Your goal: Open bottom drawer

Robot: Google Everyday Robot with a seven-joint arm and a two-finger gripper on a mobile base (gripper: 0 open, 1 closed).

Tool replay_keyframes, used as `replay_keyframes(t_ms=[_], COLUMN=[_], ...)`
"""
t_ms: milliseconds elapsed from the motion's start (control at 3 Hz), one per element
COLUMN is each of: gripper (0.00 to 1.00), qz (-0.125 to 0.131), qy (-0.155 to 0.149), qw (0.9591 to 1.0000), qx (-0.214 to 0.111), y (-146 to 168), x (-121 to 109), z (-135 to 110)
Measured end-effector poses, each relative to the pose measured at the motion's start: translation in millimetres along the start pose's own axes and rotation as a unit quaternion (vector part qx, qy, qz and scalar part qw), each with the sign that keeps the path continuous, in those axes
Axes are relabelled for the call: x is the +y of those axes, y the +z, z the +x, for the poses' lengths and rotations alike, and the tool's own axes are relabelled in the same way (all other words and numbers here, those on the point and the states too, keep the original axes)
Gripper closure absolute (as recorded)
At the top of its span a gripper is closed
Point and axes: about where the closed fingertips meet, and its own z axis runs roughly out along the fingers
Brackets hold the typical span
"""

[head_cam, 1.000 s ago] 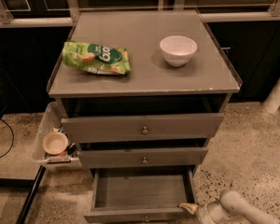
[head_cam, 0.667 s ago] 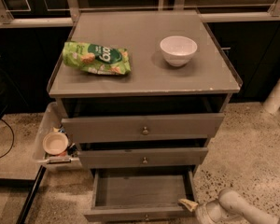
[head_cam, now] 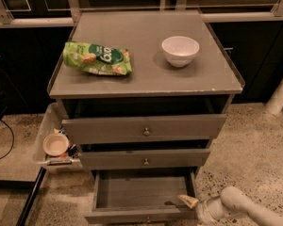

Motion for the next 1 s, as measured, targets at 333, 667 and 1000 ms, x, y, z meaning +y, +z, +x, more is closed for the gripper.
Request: replay_keyframes(t_ms=[333, 667, 1000], gripper=[0.0, 0.0, 0.0], qz=[0.017, 0.04, 0.057], qy=[-0.016, -0.02, -0.028], qw=[0.9997, 0.9989, 0.9979], qx=[0.012, 0.011, 0.009], y=[-31.1, -76.4, -107.7], x=[-14.9, -36.8, -54.0], z=[-13.5, -15.9, -19.0])
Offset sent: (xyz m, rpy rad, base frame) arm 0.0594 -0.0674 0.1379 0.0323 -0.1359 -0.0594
